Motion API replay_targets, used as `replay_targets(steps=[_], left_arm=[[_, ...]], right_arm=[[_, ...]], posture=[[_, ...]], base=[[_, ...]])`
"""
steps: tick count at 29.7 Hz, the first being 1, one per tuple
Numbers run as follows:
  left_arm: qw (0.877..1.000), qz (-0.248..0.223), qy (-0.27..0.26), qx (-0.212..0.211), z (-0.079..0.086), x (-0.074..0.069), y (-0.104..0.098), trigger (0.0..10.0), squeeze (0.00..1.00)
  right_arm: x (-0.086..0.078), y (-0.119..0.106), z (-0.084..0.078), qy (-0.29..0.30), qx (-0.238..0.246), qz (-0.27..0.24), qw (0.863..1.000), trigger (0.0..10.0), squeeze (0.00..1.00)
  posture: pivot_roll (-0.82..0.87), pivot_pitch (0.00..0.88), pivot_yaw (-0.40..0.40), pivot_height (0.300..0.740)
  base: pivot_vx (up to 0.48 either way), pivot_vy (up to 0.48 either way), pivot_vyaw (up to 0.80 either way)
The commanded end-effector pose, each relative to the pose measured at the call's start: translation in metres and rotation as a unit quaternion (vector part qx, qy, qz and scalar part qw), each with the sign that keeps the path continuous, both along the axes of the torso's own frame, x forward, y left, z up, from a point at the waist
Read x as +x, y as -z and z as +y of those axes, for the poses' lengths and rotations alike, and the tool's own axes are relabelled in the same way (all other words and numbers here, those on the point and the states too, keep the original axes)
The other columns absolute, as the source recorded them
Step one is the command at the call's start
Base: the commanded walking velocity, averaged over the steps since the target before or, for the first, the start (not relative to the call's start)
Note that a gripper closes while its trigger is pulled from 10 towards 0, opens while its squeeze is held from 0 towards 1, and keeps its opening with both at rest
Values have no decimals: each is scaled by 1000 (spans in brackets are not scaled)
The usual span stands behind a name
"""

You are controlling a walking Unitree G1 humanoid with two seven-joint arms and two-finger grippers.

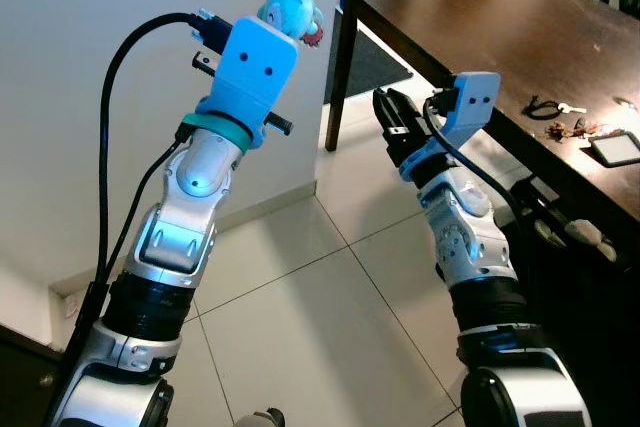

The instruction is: Hang keys on a hook

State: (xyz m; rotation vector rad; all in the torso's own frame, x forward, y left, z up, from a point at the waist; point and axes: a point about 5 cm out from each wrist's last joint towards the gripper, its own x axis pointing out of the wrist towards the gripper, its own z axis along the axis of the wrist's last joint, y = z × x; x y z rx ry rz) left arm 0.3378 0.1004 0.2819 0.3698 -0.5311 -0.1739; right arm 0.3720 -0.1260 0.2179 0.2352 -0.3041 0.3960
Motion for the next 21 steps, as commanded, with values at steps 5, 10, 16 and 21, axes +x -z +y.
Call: replay_targets(steps=[5, 10, 16, 21], left_arm=[[1000, 2, -1, 8, -1, 0, 4, 10000, 0], [1000, 1, -2, 4, -1, 1, 4, 10000, 0], [1000, -4, -3, 2, -1, 1, 5, 10000, 0], [1000, -8, -6, 1, 0, 1, 6, 10000, 0]], right_arm=[[-2, -4, -1, 6, -19, -20, 1000, 10000, 0], [-2, -2, 0, 17, -56, -22, 998, 10000, 0], [-1, -1, 1, 17, -60, -19, 998, 10000, 0], [-2, 0, 2, 13, -63, -19, 998, 10000, 0]], posture=[[86, 0, 74, 740], [85, 0, 72, 740], [84, 0, 72, 740], [82, 0, 72, 740]], base=[[468, 0, 318], [466, 0, 799], [465, 0, 759], [465, 0, 0]])
